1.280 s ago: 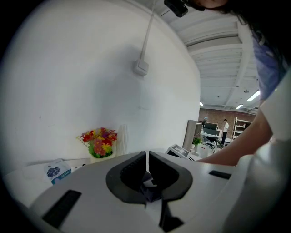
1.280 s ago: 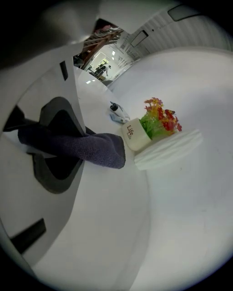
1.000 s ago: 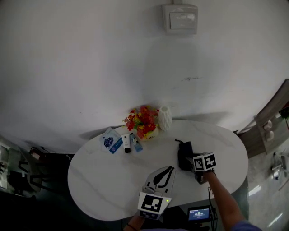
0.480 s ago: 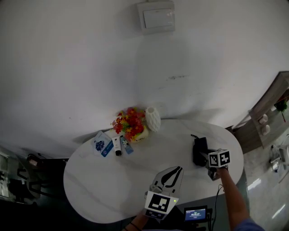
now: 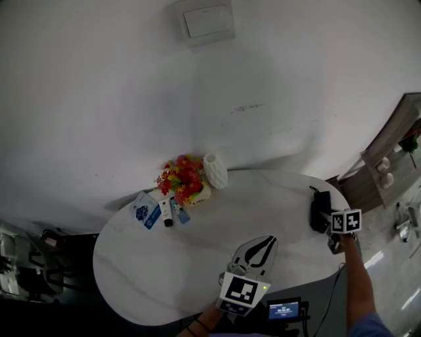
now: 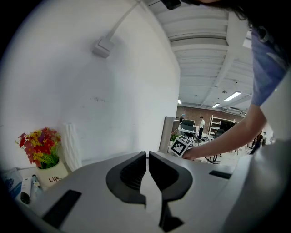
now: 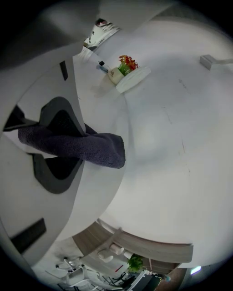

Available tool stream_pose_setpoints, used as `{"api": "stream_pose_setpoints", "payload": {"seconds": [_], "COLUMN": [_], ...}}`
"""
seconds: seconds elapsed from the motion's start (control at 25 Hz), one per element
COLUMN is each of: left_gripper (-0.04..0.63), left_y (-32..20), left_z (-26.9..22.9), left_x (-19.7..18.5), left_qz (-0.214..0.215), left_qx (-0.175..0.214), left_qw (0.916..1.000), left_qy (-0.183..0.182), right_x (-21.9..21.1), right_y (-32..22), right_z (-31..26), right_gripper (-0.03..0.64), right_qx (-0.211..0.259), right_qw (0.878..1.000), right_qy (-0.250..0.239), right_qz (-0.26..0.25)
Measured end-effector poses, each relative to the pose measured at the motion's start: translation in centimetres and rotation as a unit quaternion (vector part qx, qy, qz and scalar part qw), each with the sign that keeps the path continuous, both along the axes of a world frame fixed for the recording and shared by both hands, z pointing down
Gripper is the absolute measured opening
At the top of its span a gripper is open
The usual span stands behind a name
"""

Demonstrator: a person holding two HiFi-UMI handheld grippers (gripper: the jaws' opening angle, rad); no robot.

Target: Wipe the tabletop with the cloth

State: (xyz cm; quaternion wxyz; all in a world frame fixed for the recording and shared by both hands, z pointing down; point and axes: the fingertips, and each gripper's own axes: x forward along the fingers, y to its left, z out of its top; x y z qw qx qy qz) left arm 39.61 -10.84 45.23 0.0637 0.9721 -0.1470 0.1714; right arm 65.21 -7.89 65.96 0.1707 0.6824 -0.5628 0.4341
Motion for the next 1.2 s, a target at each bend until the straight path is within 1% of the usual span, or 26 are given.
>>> {"api": "stream_pose_setpoints", "payload": {"seconds": [0.2,0.32,0.48,0.56,0.76,0.84,0.96,1.08,1.2], "left_gripper": [0.026,0.026,0.026,0.026,0.026,0.026,0.026,0.026,0.026], "left_y": [0.5,0.5,0.6,0.6,0.3,0.0,-0.6,-1.3,-2.0], "left_z": [0.7,0.5,0.5,0.3,0.2,0.3,0.6,0.7,0.7], "left_x": [0.6,0.9,1.0,1.1,0.5,-0.1,-1.6,-4.0,-6.6], "left_qz": [0.006,0.006,0.004,0.001,-0.013,-0.016,-0.026,-0.056,-0.077], "left_qx": [-0.019,-0.023,-0.025,-0.031,-0.039,-0.035,-0.027,-0.038,-0.051], "left_qw": [0.9998,0.9997,0.9997,0.9995,0.9991,0.9992,0.9993,0.9977,0.9957], "left_qy": [0.001,0.007,0.003,0.006,0.014,0.011,0.002,0.004,0.01], "right_x": [3.5,5.3,7.6,8.7,9.8,9.2,6.5,1.8,-4.3], "right_y": [2.4,3.6,5.1,6.0,7.3,6.8,5.1,3.4,1.3], "right_z": [0.1,0.1,-0.1,-0.1,-0.3,-1.0,-2.8,-4.4,-5.5], "right_gripper": [0.101,0.101,0.101,0.1,0.1,0.1,0.1,0.1,0.1], "right_qx": [-0.005,-0.011,-0.018,-0.022,-0.036,-0.032,-0.002,0.03,0.054], "right_qw": [0.999,0.998,0.995,0.993,0.988,0.989,0.993,0.995,0.997], "right_qy": [0.008,0.016,0.038,0.049,0.064,0.07,0.063,0.037,0.004], "right_qz": [0.04,0.058,0.087,0.104,0.134,0.127,0.102,0.082,0.052]}}
